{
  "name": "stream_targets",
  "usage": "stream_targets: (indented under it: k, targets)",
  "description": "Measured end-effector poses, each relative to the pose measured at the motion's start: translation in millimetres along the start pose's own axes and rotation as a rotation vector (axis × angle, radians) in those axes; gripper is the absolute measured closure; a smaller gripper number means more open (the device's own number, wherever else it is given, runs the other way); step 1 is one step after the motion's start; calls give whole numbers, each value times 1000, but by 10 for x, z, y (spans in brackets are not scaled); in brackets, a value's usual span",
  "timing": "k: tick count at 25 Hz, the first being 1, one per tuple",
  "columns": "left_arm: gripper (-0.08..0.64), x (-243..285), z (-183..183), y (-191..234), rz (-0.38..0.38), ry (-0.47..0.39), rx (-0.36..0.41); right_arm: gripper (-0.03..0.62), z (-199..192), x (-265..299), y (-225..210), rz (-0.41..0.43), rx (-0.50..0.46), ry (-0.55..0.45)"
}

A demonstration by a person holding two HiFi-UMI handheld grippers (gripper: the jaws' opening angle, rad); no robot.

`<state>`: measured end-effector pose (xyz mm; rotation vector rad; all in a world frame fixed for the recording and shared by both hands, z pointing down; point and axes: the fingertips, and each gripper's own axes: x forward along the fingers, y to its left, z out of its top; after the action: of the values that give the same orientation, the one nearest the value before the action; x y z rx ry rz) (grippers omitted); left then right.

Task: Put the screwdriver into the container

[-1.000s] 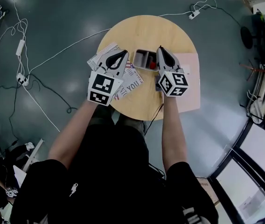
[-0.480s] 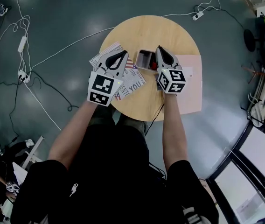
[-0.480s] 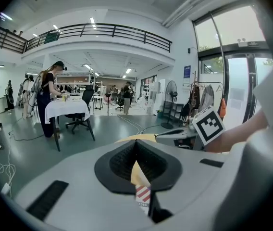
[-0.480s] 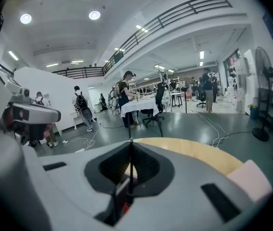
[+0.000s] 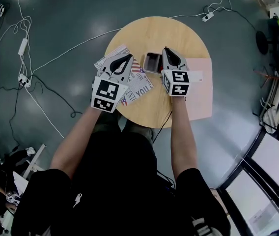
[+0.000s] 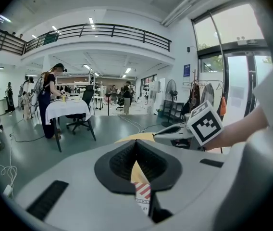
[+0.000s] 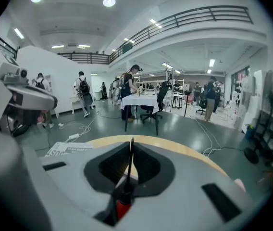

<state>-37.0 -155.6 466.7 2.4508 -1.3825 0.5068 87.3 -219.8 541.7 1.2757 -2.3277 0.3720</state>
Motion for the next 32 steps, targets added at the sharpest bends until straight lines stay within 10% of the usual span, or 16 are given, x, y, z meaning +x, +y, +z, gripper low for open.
stream_targets:
  k: [19, 32]
  targets:
    - [557, -54, -12, 124, -5, 3, 7, 549, -78, 241, 79, -25, -78, 165]
    - [558, -167, 306, 85, -56, -71, 44, 591, 268, -541, 12, -92, 102, 10]
